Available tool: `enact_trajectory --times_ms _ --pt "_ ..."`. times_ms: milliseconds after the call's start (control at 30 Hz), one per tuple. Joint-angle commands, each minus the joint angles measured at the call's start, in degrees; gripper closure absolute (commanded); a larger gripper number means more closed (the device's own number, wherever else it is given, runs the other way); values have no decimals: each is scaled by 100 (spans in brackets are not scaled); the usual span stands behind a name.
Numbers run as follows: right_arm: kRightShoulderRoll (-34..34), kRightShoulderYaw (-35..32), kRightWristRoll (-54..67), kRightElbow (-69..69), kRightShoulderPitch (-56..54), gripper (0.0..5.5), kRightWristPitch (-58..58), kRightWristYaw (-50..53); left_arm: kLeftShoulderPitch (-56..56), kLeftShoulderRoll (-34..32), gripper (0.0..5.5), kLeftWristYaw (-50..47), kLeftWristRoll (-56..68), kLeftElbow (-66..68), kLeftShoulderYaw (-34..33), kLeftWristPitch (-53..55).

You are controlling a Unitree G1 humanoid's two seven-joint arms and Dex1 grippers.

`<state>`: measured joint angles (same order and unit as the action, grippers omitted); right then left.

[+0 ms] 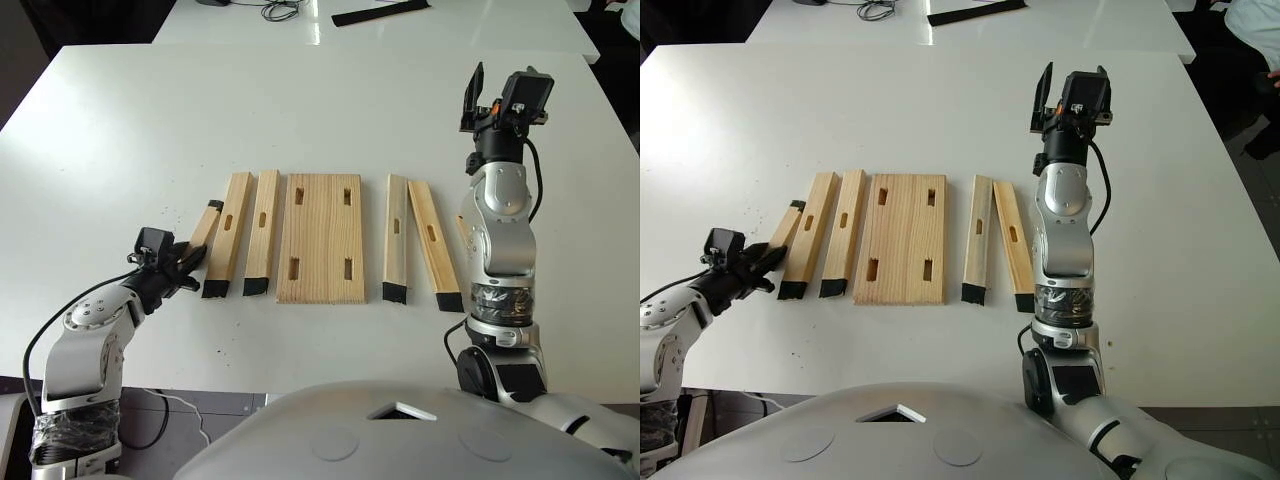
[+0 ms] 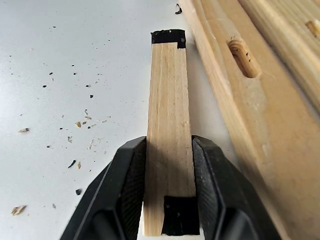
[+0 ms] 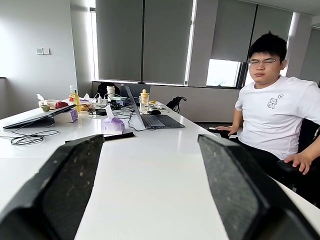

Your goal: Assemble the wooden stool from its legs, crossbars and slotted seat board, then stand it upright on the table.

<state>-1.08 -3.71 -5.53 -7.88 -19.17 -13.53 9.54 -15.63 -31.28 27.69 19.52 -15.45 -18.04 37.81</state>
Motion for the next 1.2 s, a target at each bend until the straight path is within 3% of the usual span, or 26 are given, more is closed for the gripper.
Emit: enact_trajectory --times_ms 33,133,233,333,467,633,900,1200 --pt "-366 -244 326 474 -712 202 231 -422 2064 162 419 -534 819 194 -662 344" --pt "-806 -357 644 1136 -1423 202 189 -1068 3364 340 419 -892 1667 25 -1100 475" --pt "-943 -571 2090 1281 -2142 202 -1152 -2437 4056 768 419 -1069 2732 -439 -1130 585" --pt "-1231 -365 3186 988 -2640 202 -2141 -3810 3948 1154 419 -991 3316 -1020 -782 497" --pt "-1696 98 3718 985 -3191 202 -2826 -5146 3633 1466 419 -443 3513 -1490 -230 50" --pt "-2116 7 4699 1438 -3721 202 -3569 -6706 3333 1222 419 596 3513 -1418 110 -371" --pt "-2666 116 5285 2043 -4191 202 -4612 -7881 3213 418 419 1868 3209 -968 329 -656" --pt "-2749 324 5132 1889 -4066 202 -4372 -8443 3196 173 419 2480 3228 -990 746 -681"
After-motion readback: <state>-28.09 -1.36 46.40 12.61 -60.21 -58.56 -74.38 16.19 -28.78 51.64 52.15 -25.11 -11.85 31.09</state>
